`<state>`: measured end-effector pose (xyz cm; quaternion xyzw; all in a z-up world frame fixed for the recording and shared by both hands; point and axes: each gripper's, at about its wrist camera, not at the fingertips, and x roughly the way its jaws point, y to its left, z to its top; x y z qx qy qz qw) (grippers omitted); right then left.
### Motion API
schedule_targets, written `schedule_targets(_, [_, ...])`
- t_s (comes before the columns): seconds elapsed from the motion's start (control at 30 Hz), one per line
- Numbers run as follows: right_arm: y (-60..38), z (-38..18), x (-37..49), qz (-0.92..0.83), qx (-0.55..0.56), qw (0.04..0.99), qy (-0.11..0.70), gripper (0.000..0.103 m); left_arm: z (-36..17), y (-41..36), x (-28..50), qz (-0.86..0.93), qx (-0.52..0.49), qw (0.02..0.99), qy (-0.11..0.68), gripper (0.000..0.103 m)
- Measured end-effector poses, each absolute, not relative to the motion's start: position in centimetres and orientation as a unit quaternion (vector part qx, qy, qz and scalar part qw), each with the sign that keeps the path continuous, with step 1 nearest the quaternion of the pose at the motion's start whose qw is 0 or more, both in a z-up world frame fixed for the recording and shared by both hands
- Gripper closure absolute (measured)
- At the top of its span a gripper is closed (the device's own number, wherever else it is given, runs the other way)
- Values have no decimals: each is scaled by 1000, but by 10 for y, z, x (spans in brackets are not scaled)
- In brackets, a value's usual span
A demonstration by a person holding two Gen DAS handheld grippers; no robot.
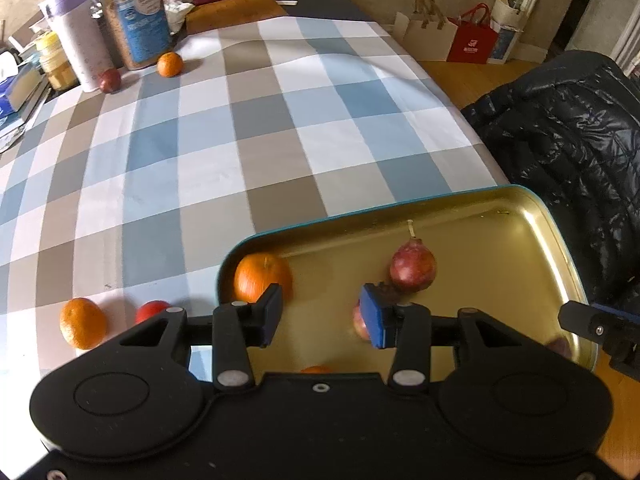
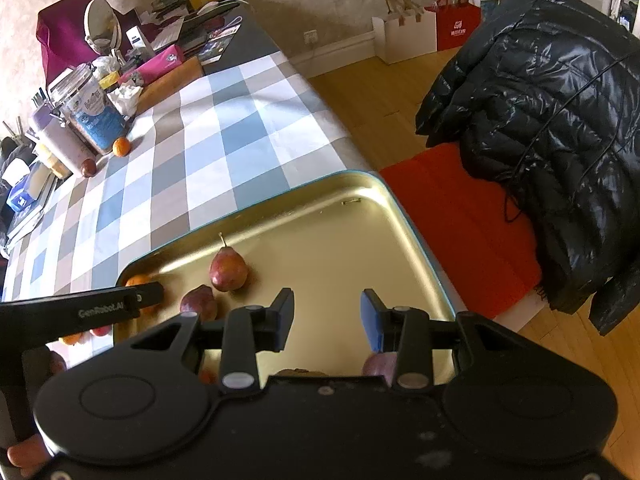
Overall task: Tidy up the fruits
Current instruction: 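Open both grippers to drop the tangerine and plum into the tray, then withdraw both grippers from the tray toward the remaining tangerine and tomato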
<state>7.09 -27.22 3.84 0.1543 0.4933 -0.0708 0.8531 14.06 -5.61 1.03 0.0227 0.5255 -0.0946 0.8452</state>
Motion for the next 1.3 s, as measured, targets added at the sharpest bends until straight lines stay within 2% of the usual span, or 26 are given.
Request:
schedule_targets(0.53, [-237,33,79,-51,142,844,515,63,21,28,123,2,-14,866,500,51])
schedule_targets(1.3, [-71,45,108,102,44,854,509,63,-8,167,81,166,-54,848,501,50])
